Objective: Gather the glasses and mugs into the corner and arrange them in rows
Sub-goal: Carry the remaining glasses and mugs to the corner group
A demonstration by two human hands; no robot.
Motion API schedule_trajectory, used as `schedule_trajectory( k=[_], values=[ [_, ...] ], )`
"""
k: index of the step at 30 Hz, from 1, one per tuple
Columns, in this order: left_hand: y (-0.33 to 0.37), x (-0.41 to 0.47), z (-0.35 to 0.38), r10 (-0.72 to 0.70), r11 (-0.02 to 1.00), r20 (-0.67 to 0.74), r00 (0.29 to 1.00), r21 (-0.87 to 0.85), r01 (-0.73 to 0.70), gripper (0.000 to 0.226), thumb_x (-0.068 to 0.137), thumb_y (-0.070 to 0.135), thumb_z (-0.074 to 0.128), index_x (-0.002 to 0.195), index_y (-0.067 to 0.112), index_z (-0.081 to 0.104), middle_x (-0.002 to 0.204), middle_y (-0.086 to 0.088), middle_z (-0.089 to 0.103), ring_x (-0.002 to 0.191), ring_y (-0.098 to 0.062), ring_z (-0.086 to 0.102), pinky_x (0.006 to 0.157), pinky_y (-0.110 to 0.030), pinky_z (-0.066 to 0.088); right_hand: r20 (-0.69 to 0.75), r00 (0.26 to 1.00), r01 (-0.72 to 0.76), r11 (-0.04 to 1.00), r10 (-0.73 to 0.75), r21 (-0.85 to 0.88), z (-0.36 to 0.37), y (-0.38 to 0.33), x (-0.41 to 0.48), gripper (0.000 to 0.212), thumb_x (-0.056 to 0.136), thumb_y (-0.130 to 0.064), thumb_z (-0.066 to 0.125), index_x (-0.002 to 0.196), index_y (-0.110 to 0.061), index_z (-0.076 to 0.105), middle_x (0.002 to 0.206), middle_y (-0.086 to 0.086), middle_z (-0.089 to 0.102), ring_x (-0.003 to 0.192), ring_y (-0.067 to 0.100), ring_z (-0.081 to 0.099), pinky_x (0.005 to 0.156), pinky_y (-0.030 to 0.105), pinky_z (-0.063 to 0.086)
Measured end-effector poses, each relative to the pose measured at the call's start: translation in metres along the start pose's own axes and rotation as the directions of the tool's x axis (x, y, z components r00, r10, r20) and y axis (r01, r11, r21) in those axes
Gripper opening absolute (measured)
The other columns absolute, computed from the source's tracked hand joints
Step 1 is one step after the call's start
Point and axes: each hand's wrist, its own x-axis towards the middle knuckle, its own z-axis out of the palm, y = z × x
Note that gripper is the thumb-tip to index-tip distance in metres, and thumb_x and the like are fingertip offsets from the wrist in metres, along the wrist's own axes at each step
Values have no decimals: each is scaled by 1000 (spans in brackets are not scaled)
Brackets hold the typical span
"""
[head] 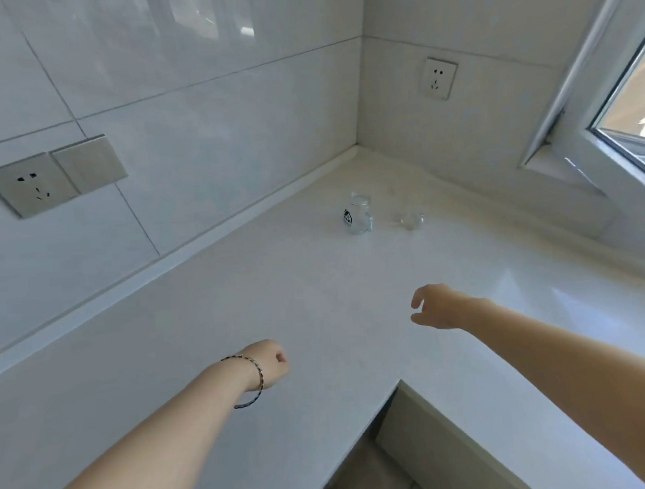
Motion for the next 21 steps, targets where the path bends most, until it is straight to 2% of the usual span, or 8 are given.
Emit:
schedule_trajectory(
  k=[4,7,9,12,15,18,21],
  values=[
    [7,48,-33,29,999,-16,999,33,-29,34,84,10,38,56,27,29,82,0,38,75,-17,33,51,-23,17,-40,997,-68,997,70,47,-18,10,49,38,91,-29,54,127,-16,54,131,6,55,119,25,54,96,31,44],
    [17,80,-51,33,998,-3,999,58,-33,35,82,8,37,54,25,26,68,1,33,60,-18,29,50,-24,15,-79,991,-106,992,111,71,-36,15,82,40,92,-28,53,130,-17,51,135,6,51,119,25,54,96,31,44],
    [22,101,-59,25,998,5,1000,64,-26,35,83,8,37,55,25,25,67,1,33,60,-18,29,50,-25,16,-123,984,-118,990,127,75,-49,19,104,44,92,-28,51,134,-16,46,137,6,47,121,25,52,94,31,45],
    [31,132,-68,10,999,21,1000,50,-11,32,88,13,39,60,27,31,84,0,41,77,-18,35,54,-22,23,-190,971,-133,988,145,76,-71,28,138,53,91,-29,53,140,-16,39,138,5,45,125,24,49,93,33,45],
    [41,159,-77,-25,999,27,999,26,25,18,91,17,40,74,22,44,91,0,50,85,-18,46,72,-21,36,-216,964,-141,986,156,85,-95,39,179,67,87,-32,60,144,-16,30,142,6,40,128,27,45,93,38,47],
    [51,183,-82,-60,998,19,998,6,60,17,93,19,40,76,23,44,96,1,52,89,-17,48,78,-21,37,-224,958,-157,981,179,111,-117,52,225,76,81,-36,67,143,-14,28,143,9,36,131,30,40,97,41,44],
    [61,197,-84,-88,996,20,996,-5,88,11,95,21,38,88,20,47,96,2,50,89,-16,48,77,-20,36,-225,960,-139,982,165,125,-131,65,267,91,78,-39,72,147,-13,20,148,11,31,136,31,33,105,42,38]
  ],
)
